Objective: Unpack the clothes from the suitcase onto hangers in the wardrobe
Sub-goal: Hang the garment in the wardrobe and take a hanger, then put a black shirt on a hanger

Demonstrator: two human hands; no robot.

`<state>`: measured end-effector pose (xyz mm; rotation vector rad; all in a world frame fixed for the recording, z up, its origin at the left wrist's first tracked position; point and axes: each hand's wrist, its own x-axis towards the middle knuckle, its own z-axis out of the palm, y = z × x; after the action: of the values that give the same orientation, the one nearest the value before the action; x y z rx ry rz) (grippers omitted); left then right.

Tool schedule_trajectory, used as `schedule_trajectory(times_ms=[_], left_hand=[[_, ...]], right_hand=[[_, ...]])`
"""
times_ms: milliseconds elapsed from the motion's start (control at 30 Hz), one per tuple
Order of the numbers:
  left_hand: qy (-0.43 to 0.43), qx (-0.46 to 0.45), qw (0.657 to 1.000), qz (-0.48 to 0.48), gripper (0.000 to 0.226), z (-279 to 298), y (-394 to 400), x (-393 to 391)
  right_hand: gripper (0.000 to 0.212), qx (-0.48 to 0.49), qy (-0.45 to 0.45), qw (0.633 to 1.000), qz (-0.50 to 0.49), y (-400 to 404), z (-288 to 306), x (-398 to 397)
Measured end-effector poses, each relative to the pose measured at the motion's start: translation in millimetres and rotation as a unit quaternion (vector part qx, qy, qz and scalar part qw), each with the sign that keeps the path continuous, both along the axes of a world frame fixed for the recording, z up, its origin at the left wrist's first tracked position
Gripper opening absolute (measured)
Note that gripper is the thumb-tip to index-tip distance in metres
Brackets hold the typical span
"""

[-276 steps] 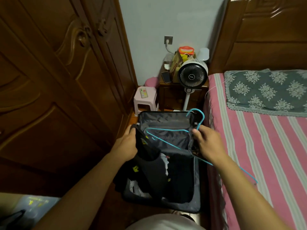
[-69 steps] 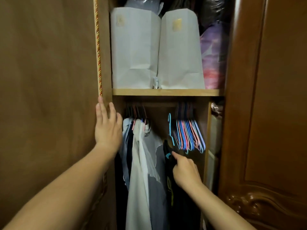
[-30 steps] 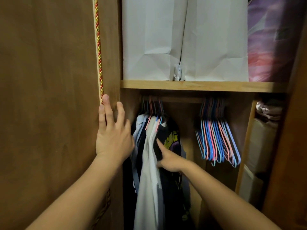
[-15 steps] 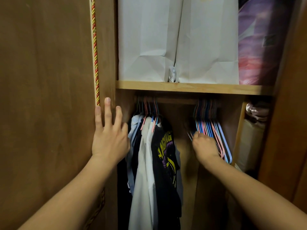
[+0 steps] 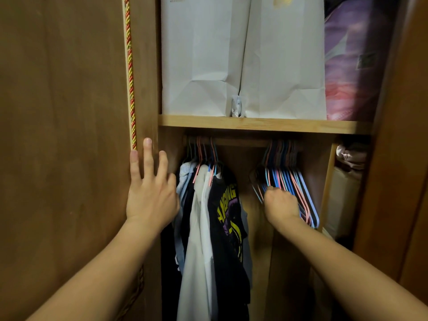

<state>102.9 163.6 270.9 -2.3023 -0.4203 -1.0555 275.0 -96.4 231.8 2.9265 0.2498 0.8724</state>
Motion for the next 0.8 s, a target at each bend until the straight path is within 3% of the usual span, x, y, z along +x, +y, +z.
schedule_trajectory(times_ms=[367,500,600,700,733,800], left_hand=[[-0.008,-0.010,1.000,-0.029,0.044,-1.0,2.5,-0.6],[0.012,-0.014,1.000,-0.025,0.043,2.1,0.5,-5.6],[-0.022,-0.040,0.994,-0.102,0.033,-4.3,-1.5,-9.0],[-0.078,-0.165,0.952,-0.245,0.027,-39.7,-19.0,-5.8],[-0.075,-0.235,0.924,-0.293,0.027,-56.3,-31.6,-2.6],[-0.020,-0.425,0.832,-0.357,0.028,-107.2,-70.7,-1.9]], right_hand=[[0.020,0.051,-0.045,0.997,0.038,26.2,13.8,-6.7],[0.014,0.090,-0.062,0.990,0.089,31.2,-10.2,-32.2],[0.011,0.107,-0.095,0.985,0.101,26.0,-44.1,-60.8],[0.024,0.146,-0.127,0.977,0.094,8.7,-103.8,-102.3],[0.028,0.166,-0.135,0.973,0.090,1.5,-129.6,-118.5],[0.034,0.195,-0.111,0.971,0.087,-19.1,-194.6,-166.9]])
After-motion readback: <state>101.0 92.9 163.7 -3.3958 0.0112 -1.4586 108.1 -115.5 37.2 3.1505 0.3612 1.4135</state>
